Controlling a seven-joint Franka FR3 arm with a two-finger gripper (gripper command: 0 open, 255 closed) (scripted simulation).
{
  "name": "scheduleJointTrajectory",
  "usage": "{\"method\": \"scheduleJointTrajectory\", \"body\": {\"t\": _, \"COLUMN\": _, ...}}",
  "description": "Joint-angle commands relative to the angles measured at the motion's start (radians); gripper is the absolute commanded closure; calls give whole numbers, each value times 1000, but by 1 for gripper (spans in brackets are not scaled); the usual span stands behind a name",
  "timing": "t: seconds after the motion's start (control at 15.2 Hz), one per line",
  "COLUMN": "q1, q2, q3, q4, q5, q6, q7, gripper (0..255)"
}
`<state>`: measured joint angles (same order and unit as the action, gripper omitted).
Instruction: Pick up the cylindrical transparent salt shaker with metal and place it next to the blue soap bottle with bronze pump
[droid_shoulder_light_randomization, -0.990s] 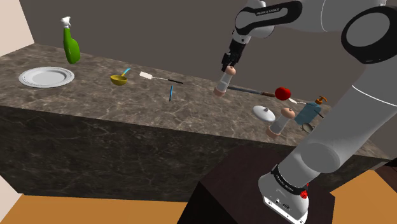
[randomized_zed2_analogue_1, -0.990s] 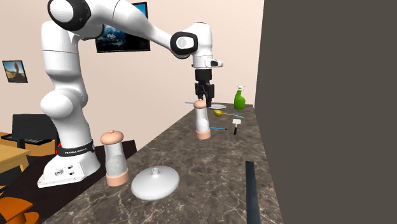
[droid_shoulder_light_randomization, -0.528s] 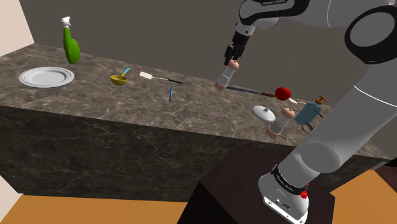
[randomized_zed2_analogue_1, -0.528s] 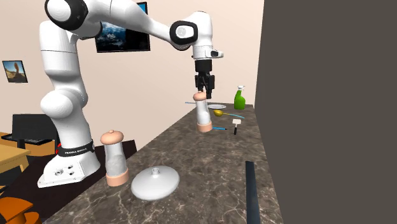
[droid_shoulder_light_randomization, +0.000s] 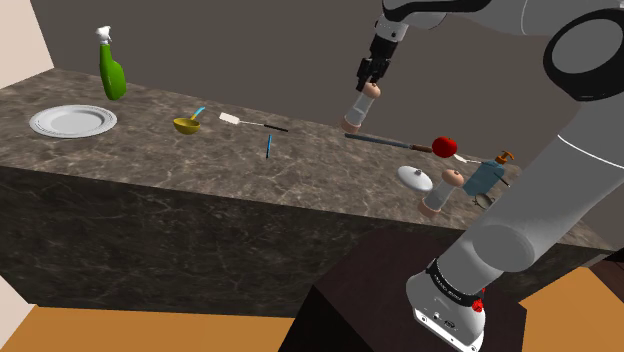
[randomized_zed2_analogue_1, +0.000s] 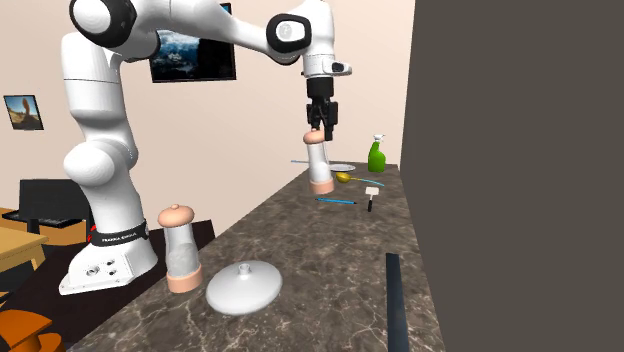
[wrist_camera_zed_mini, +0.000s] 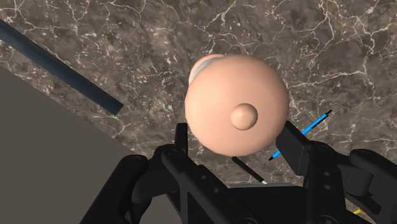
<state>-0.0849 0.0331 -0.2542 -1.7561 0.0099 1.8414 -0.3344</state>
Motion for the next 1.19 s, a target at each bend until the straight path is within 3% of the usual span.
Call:
{"method": "scheduleJointTrajectory", "body": {"t": 0.0, "q1": 0, "q2": 0, "q3": 0, "q4": 28, "q5": 0, "q6": -28, "q7": 0, "gripper": 255}}
{"method": "scheduleJointTrajectory", "body": {"t": 1.12, "q1": -7, "q2": 45, "q3": -5, "q4": 315, "q5": 12, "q6": -271, "q7": -7, "gripper": 255}}
